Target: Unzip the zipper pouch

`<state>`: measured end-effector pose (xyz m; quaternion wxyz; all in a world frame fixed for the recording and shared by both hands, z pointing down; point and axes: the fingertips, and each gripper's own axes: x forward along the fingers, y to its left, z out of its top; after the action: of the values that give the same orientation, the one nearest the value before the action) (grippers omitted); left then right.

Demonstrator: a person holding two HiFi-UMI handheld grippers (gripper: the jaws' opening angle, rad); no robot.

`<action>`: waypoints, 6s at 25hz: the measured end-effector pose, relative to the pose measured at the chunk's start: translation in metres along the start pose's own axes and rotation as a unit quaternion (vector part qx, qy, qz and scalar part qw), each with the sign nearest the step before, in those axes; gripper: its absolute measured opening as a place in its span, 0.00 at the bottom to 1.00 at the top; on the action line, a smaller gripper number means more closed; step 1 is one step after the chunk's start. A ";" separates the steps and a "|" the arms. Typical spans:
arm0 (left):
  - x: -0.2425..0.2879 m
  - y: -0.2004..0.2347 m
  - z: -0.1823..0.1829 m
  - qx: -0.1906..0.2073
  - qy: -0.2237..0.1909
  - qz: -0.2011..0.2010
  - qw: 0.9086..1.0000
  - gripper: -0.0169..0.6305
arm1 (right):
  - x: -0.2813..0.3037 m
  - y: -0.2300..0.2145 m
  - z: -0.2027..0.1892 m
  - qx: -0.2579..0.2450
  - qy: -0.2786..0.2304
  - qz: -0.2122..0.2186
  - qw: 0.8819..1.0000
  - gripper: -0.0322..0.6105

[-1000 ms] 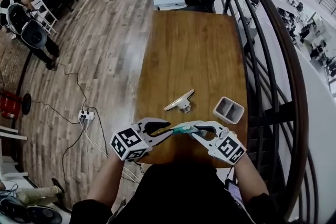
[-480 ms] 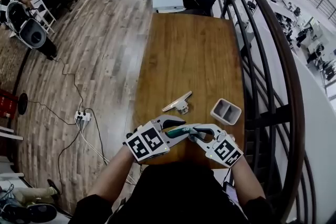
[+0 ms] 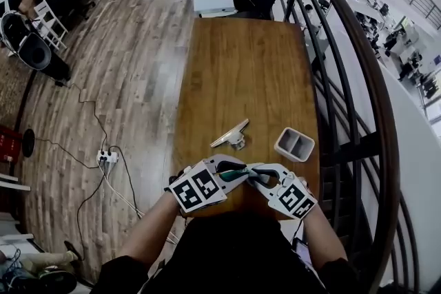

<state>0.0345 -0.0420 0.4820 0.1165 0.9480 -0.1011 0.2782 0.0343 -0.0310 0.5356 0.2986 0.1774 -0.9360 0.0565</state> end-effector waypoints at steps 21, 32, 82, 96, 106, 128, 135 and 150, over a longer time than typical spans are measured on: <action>-0.009 0.002 -0.041 -0.188 -0.039 -0.008 0.981 0.11 | -0.001 -0.002 -0.008 0.030 -0.003 0.003 1.000 0.14; -0.012 0.015 -0.031 -0.332 -0.070 -0.030 0.940 0.10 | -0.002 0.003 -0.007 0.021 0.000 0.000 1.000 0.14; -0.011 0.009 -0.024 -0.408 -0.075 -0.071 0.907 0.05 | -0.017 0.010 0.010 0.003 -0.033 -0.046 0.998 0.05; -0.016 0.022 -0.028 -0.373 -0.072 -0.016 0.925 0.05 | -0.020 0.012 0.025 -0.024 -0.048 -0.047 0.997 0.05; -0.023 0.017 -0.007 -0.355 -0.091 -0.002 0.931 0.05 | -0.019 0.007 0.021 -0.013 -0.040 -0.045 0.998 0.13; -0.012 0.030 -0.017 -0.380 -0.093 0.024 0.920 0.05 | -0.031 0.004 0.036 -0.034 -0.066 -0.051 0.996 0.08; -0.018 0.045 -0.034 -0.378 -0.081 0.061 0.920 0.05 | -0.037 0.002 0.039 -0.012 -0.088 -0.053 0.995 0.08; -0.026 0.056 -0.043 -0.358 -0.071 0.107 0.925 0.05 | -0.041 -0.003 0.028 -0.031 -0.070 -0.060 0.995 0.08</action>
<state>-0.0229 -0.0803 0.5116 0.4104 0.8438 -0.3032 0.1660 0.0515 -0.0276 0.4895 0.2401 0.2275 -0.9437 -0.0031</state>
